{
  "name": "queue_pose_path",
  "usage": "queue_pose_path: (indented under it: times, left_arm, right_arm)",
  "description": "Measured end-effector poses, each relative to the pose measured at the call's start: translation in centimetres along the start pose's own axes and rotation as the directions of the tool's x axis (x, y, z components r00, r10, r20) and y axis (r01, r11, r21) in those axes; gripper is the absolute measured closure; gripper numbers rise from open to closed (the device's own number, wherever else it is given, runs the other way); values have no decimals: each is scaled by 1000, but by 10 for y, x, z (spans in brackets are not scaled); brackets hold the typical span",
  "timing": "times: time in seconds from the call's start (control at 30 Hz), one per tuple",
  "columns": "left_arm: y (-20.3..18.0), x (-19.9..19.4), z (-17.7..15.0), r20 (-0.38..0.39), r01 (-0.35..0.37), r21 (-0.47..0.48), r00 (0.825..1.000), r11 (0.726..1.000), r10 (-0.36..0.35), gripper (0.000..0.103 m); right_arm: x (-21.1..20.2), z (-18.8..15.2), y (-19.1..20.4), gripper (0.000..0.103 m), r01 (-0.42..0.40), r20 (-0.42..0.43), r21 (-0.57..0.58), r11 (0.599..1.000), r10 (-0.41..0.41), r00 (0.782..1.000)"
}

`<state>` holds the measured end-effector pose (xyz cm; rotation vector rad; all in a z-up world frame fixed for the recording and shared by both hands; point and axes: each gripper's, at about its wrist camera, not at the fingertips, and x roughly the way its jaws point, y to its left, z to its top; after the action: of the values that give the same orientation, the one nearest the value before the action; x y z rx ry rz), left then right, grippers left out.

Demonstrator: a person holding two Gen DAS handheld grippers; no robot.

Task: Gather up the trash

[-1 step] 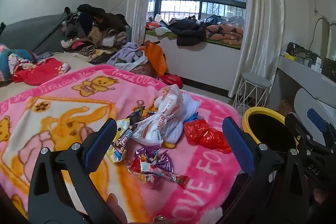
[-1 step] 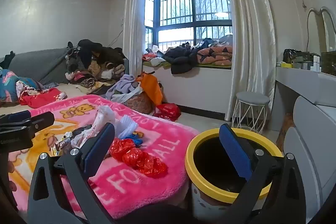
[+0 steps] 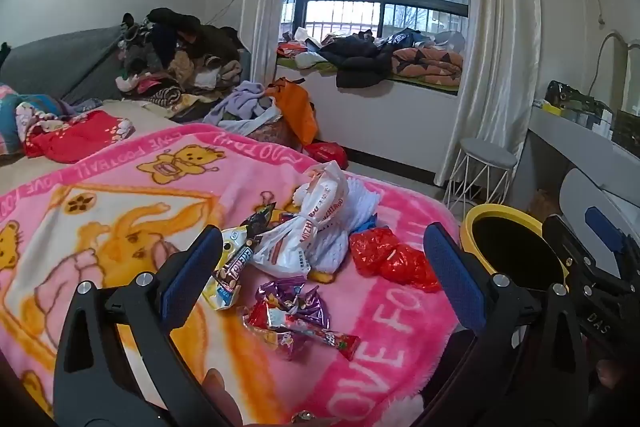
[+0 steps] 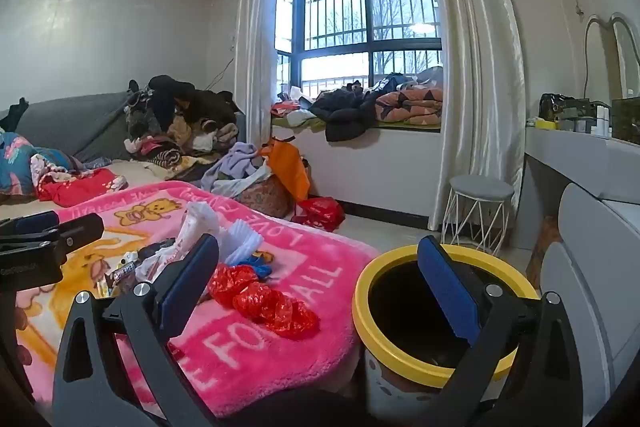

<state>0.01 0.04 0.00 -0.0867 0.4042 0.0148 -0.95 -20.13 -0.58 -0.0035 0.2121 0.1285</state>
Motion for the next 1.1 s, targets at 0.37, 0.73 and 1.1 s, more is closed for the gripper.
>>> queue_pose_path:
  times: [0.37, 0.73, 1.1]
  left_arm:
    - [-13, -7, 2, 4, 9, 6, 1000, 1000, -9, 10]
    - [-12, -9, 2, 7, 24, 3, 1000, 1000, -24, 10]
    - [-12, -11, 3, 7, 26, 2, 1000, 1000, -26, 10]
  right_arm:
    - [-2, 1, 0, 6, -3, 6, 1, 1000, 3, 1000]
    - [-1, 1, 0, 6, 1, 8, 2, 1000, -1, 1000]
    - [-1, 2, -1, 6, -2, 8, 4, 1000, 2, 1000]
